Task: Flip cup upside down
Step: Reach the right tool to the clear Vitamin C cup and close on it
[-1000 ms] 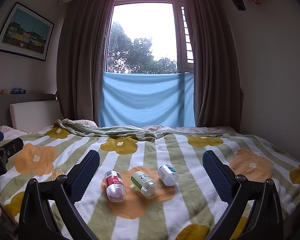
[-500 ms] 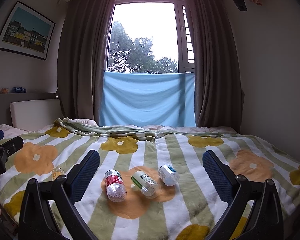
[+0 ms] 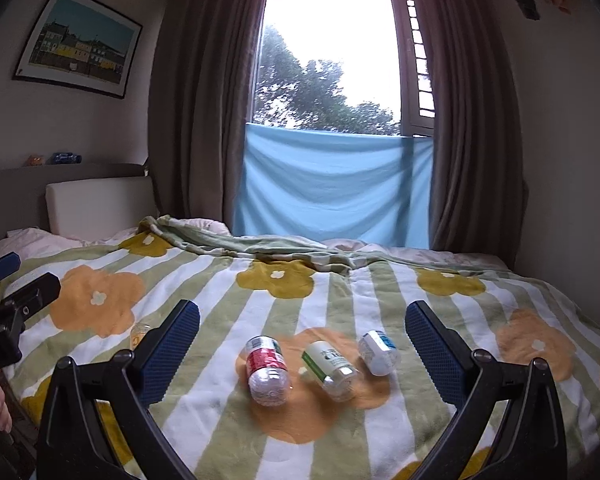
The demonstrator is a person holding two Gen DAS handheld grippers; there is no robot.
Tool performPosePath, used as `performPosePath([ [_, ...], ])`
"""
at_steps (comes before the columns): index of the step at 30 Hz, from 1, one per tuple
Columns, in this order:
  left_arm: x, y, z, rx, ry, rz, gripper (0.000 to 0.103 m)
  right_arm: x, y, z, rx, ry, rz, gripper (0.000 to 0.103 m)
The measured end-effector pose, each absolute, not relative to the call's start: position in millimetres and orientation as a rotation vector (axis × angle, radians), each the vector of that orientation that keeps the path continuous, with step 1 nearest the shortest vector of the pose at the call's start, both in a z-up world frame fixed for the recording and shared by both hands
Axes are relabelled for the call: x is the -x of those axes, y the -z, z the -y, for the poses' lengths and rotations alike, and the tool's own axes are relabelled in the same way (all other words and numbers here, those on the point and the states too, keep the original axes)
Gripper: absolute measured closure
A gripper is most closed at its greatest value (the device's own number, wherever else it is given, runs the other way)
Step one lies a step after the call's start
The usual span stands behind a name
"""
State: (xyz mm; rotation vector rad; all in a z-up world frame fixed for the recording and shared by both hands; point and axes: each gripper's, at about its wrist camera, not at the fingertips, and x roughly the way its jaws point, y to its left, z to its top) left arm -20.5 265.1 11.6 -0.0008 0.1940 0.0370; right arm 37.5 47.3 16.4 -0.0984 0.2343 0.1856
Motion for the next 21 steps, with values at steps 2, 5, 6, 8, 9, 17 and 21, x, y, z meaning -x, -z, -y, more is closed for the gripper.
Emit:
performPosePath([
  [2, 18.3, -9.5, -275.8, 0.006, -0.055, -0.197, 0.000, -57.6, -19.2, -65.8, 0.126, -0.248, -0.257, 0.000],
  [5, 13.3, -5.4, -293.8, 0.013, -0.084, -0.209, 0.000, -96.1, -18.2, -97.5, 0.168, -0.337, -0.324, 0.000],
  [6, 10.5, -3.4, -300.2, 0.015, -0.097, -0.218, 0.000, -108.9, -14.4, -110.5, 0.184, -0.361, -0.348, 0.000],
  [8, 6.3, 1.0, -311.2, 0.014, -0.116, -0.228, 0.000, -137.6, -4.6, -134.6, 0.207, -0.421, -0.415, 0.000],
  [9, 4.1, 3.2, -315.5, 0.011, -0.124, -0.232, 0.000, -151.0, 2.3, -147.0, 0.211, -0.452, -0.449, 0.000],
  [17, -14.7, 29.0, -350.4, 0.026, -0.165, -0.304, 0.000, -248.6, 71.6, -240.2, 0.247, -0.648, -0.774, 0.000],
  [21, -24.1, 43.8, -368.5, 0.059, -0.173, -0.349, 0.000, -280.2, 110.6, -277.7, 0.255, -0.704, -0.945, 0.000],
])
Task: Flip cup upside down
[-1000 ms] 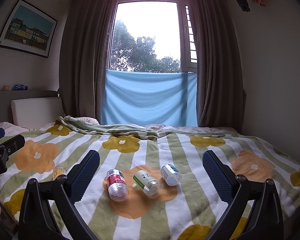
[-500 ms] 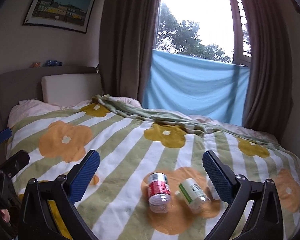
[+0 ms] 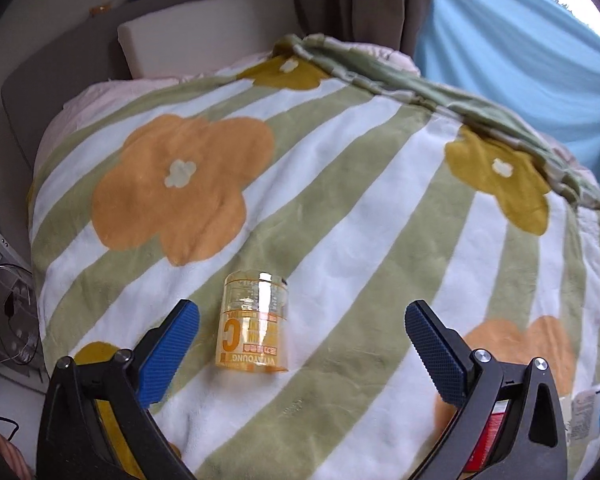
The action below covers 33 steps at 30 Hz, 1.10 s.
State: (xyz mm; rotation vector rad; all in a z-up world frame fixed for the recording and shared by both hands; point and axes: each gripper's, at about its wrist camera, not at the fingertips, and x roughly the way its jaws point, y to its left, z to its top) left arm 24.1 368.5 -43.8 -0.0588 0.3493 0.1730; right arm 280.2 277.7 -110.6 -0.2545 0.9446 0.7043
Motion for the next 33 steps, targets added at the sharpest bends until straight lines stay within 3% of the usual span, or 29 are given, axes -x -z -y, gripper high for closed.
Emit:
performPosePath([
  [6, -29.7, 57.0, -387.8, 0.078, -0.184, -0.384, 0.000, -304.9, 157.2, -313.0, 0.270, -0.720, -1.116, 0.009],
  [16, -29.9, 70.2, -407.9, 0.115, -0.183, -0.435, 0.000, -297.3, 186.8, -335.8, 0.329, -0.739, -1.178, 0.047],
  [23, -24.6, 65.5, -403.3, 0.115, -0.184, -0.435, 0.000, -287.3, 173.6, -331.0, 0.313, -0.740, -1.141, 0.048],
  [33, -18.2, 50.5, -372.1, 0.090, -0.129, -0.424, 0.000, -261.1, 112.2, -266.3, 0.239, -0.720, -1.049, 0.048],
])
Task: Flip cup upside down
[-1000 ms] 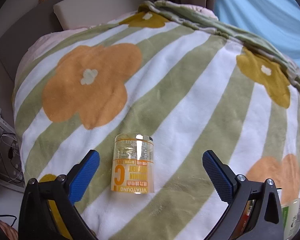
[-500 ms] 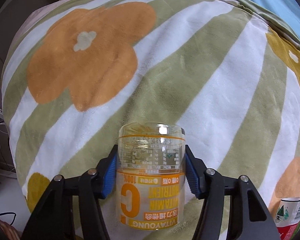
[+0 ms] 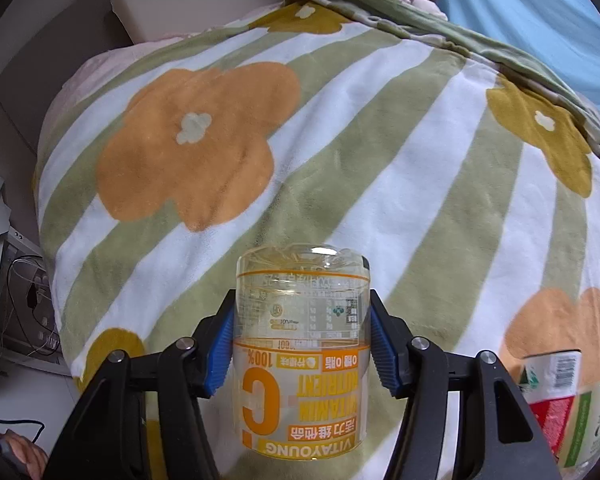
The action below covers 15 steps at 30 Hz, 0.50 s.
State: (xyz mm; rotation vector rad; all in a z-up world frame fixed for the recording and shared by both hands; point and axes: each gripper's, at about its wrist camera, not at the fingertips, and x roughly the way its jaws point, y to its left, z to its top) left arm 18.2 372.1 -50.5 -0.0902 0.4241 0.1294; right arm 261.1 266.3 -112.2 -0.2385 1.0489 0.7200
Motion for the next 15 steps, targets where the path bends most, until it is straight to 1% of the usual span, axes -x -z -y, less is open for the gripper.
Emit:
performPosePath([
  [4, -16.6, 44.9, -354.0, 0.095, -0.086, -0.418, 0.000, -238.0, 91.4, -213.5, 0.191, -0.686, -1.021, 0.048],
  [7, -15.8, 41.3, -337.7, 0.083, -0.062, -0.415, 0.000, -226.6, 89.4, -179.1, 0.181, -0.640, -1.017, 0.048],
  [10, -16.2, 39.5, -321.3, 0.070, -0.041, -0.415, 0.000, -208.3, 96.7, -146.9, 0.208, -0.585, -1.025, 0.048],
  [15, -18.1, 37.3, -299.9, 0.036, -0.027, -0.422, 0.000, -191.0, 127.4, -102.4, 0.222, -0.518, -1.071, 0.048],
])
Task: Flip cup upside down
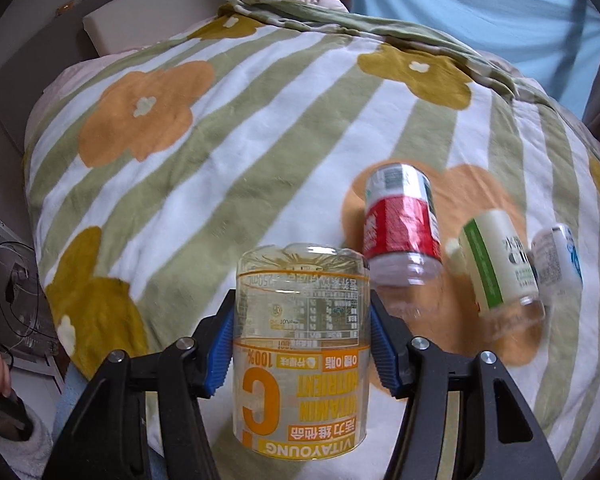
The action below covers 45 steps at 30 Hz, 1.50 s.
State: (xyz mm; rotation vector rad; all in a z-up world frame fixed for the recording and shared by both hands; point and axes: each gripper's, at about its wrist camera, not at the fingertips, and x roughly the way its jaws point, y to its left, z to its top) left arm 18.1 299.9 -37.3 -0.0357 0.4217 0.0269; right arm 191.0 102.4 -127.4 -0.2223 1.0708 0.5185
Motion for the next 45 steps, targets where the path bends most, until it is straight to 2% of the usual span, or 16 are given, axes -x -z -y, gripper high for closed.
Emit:
performPosePath([
  [18, -20.4, 28.1, -256.6, -0.030, -0.047, -0.467, 0.000, -196.7, 194.3, -47.6, 0.121, -0.397, -1.224, 0.047],
  [19, -20.6, 27.5, -255.6, -0.028, -0.047, -0.472, 0.000, -196.7, 195.2, -45.6, 0.102, -0.400, -1.228, 0.042],
  [20, -20.5, 27.4, -253.7, -0.028, -0.047, -0.476, 0.000, -195.5, 194.4, -43.1, 0.074, -0.402, -1.222, 0.026],
  [22, -21.5, 25.7, -249.0, -0.034, -0.043, -0.483, 0.000, -191.2, 187.8, -33.5, 0.019, -0.418, -1.184, 0.005],
  [25, -25.6, 21.6, -239.2, -0.044, -0.039, -0.494, 0.000, -179.9, 167.0, -14.1, -0.043, -0.431, -1.095, 0.000],
  [32, -65.7, 2.6, -199.0, -0.018, 0.040, -0.571, 0.000, -121.9, 98.5, 51.2, -0.207, -0.451, -0.748, 0.000],
  [37, -112.9, -3.5, -149.1, 0.020, 0.158, -0.700, 0.000, -80.9, 71.5, 77.3, -0.143, -0.352, -0.550, 0.000],
  [40, -148.4, 30.4, -126.7, 0.081, 0.201, -0.895, 0.000, -61.8, 77.0, 94.7, -0.186, -0.320, -0.469, 0.000],
  [45, -182.3, 110.8, -116.9, 0.206, 0.162, -1.171, 0.002, -51.3, 94.2, 111.2, -0.206, -0.326, -0.459, 0.000],
])
